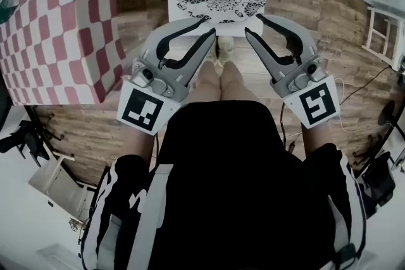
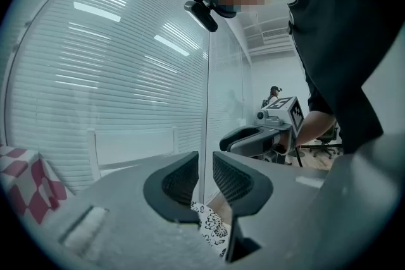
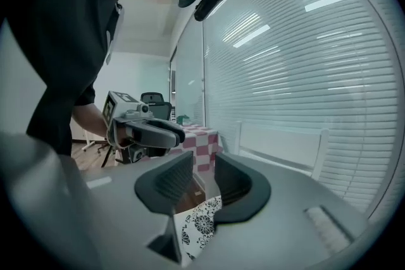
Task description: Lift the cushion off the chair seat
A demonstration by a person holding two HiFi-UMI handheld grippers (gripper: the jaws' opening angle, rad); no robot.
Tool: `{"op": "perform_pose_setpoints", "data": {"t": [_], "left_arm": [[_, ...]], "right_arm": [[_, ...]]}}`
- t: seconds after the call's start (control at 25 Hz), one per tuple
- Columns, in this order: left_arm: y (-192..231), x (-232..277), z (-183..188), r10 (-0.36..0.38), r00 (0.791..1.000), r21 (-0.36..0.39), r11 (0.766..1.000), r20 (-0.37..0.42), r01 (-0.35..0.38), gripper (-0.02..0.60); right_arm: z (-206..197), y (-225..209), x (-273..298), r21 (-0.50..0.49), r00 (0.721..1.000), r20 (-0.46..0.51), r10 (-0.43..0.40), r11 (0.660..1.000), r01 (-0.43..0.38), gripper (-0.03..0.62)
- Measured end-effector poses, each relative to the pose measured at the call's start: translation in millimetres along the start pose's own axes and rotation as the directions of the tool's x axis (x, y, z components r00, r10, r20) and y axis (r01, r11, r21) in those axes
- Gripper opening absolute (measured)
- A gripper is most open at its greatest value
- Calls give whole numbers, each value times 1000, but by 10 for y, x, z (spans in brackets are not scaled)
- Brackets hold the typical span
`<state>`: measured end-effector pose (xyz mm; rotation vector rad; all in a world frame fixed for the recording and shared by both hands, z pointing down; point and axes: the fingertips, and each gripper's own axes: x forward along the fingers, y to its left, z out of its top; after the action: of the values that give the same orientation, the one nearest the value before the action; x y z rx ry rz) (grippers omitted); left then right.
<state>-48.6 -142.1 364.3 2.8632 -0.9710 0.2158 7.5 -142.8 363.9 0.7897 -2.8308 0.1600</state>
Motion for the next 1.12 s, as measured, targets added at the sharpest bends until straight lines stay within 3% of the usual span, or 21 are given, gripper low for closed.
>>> {"op": "perform_pose_setpoints", "data": {"t": [0.64, 0.92, 1.12], "left_arm": [[-24, 81, -676, -60, 991, 42, 997, -119, 66, 153], [-101, 139, -998, -101, 977, 84, 989, -188, 118, 173], [-92, 184, -1290, -120, 968, 54, 989, -221, 135, 182]], "right_arm": [[-756, 115, 73, -36, 986, -128, 103, 993, -108, 160], [-1215, 237, 128, -104, 955, -253, 155, 977, -186, 181], [-1444, 239, 190, -99, 944, -281, 173, 973, -208, 191]]}}
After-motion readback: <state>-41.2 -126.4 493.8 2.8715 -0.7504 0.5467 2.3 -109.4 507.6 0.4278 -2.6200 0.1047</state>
